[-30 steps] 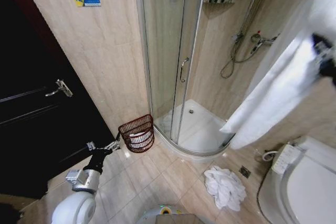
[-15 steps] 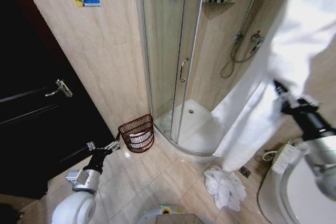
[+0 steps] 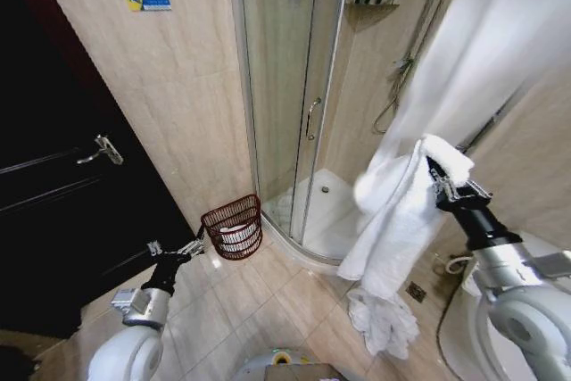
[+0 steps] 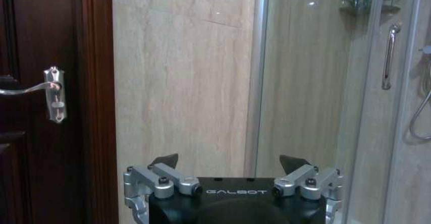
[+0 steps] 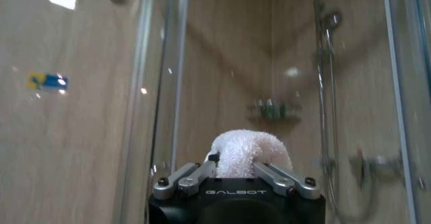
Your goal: Discard the used towel into the hamper.
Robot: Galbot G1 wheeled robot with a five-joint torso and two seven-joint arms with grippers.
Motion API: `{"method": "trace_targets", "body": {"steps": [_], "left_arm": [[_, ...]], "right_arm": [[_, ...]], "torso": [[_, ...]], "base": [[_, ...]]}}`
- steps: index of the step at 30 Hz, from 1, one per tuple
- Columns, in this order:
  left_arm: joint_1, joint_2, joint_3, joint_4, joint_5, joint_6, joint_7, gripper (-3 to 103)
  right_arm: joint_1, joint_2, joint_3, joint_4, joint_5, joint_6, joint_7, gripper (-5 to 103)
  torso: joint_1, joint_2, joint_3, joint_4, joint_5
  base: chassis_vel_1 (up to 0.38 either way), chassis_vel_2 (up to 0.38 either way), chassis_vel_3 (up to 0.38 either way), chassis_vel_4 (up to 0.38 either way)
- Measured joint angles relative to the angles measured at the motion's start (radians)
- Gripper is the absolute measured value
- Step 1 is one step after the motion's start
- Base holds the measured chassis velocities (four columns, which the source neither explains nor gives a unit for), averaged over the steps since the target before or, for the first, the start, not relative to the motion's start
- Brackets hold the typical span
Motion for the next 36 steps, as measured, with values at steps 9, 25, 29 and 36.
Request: {"method": "trace_targets", "body": {"steps": [9, 25, 29, 36], "left_arm": [[0.000, 0.000, 0.000, 0.000, 0.000, 0.000, 0.000, 98], [0.000, 0.000, 0.000, 0.000, 0.000, 0.000, 0.000, 98], [0.000, 0.000, 0.000, 0.000, 0.000, 0.000, 0.000, 98], [0.000, 0.000, 0.000, 0.000, 0.000, 0.000, 0.000, 98]], "right_arm": [[0.020, -0.034, 0.076, -0.017, -0.034, 0.061, -0.039, 9], [0.044, -0.137, 0.177, 0.005, 0.023, 0.062, 0.026, 9], [0.045, -0.134, 0.172, 0.005, 0.024, 0.049, 0.101, 9], [0.047, -0.131, 0.176, 0.004, 0.062, 0.046, 0.142, 9]], "torso": [[0.000, 0.000, 0.000, 0.0000, -0.0007], [0.000, 0.000, 0.000, 0.0001, 0.0000], [0.000, 0.000, 0.000, 0.0000, 0.0003], [0.000, 0.000, 0.000, 0.0000, 0.0001]], "base": [[0.000, 0.000, 0.000, 0.000], [0.000, 0.000, 0.000, 0.000], [0.000, 0.000, 0.000, 0.000], [0.000, 0.000, 0.000, 0.000]]}}
